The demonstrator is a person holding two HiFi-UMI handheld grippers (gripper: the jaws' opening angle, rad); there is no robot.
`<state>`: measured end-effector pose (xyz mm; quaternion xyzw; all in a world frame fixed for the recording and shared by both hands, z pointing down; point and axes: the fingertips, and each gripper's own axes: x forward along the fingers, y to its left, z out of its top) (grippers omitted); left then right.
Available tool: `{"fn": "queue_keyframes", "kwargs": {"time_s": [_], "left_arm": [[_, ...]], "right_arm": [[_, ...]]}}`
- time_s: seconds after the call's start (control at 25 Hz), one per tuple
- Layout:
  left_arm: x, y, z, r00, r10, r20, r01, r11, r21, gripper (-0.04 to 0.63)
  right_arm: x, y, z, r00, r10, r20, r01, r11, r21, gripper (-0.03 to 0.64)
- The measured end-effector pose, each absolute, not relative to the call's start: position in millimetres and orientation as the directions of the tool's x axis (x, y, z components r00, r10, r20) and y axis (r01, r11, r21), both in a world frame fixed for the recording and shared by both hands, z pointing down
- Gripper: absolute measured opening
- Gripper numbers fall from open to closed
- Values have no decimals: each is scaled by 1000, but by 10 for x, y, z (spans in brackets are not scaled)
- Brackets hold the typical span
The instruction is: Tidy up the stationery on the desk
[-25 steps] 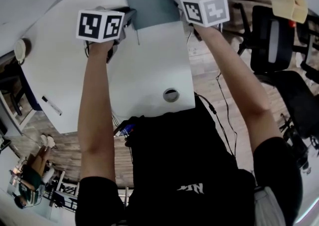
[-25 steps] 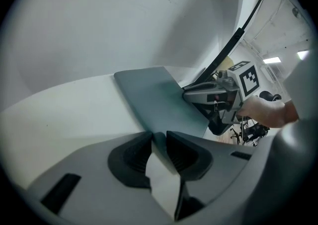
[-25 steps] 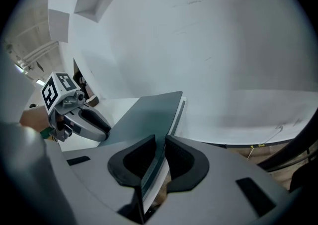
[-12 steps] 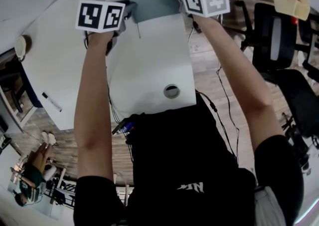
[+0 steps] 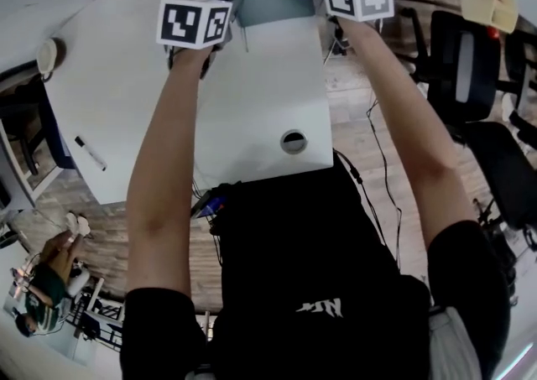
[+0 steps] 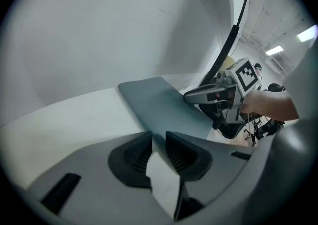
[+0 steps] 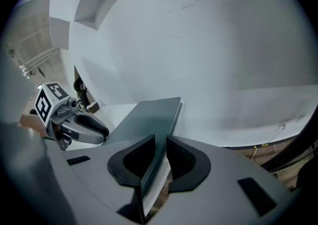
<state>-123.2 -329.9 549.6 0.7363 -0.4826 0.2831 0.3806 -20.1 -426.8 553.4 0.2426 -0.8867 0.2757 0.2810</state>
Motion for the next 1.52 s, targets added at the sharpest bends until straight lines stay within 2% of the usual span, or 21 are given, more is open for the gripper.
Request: {"fn": "queue_keyframes", "kwargs": {"time_s": [0.16, 0.36, 0.6, 0.76, 0.96, 1.24, 1.52], "left_arm": [[-1299, -3223, 5299, 345, -558, 755, -936, -263, 234, 85], [-1368, -3086, 4787, 357, -656, 665, -932, -293, 211, 51], [-1610, -2596, 4123, 350, -755, 554, -936, -308, 172, 6], [-1886, -2048, 3720, 334, -816, 471, -943, -293, 159, 3], [-2482, -1237, 3324, 243, -896, 370, -969, -204, 143, 2], [-3210, -25, 3133, 100, -951, 294, -990, -66, 123, 2], [-3786, 864, 3117, -59, -977, 206, -991, 82, 108, 2]], "right_arm": [[-150, -4342, 5309, -713, -336, 616, -607, 735, -302, 74], [-324, -4117, 4658, -810, -342, 477, -518, 798, -308, 74], [-803, -3261, 3751, -935, -219, 278, -293, 919, -263, 60], [-1113, -2498, 3294, -975, -116, 187, -157, 962, -222, 55], [-1532, -1649, 2768, -995, 15, 96, 1, 990, -141, 51], [-1902, -719, 2340, -998, 58, 7, 57, 993, -100, 51], [-2232, -118, 2314, -993, 107, -41, 111, 989, -102, 49]]}}
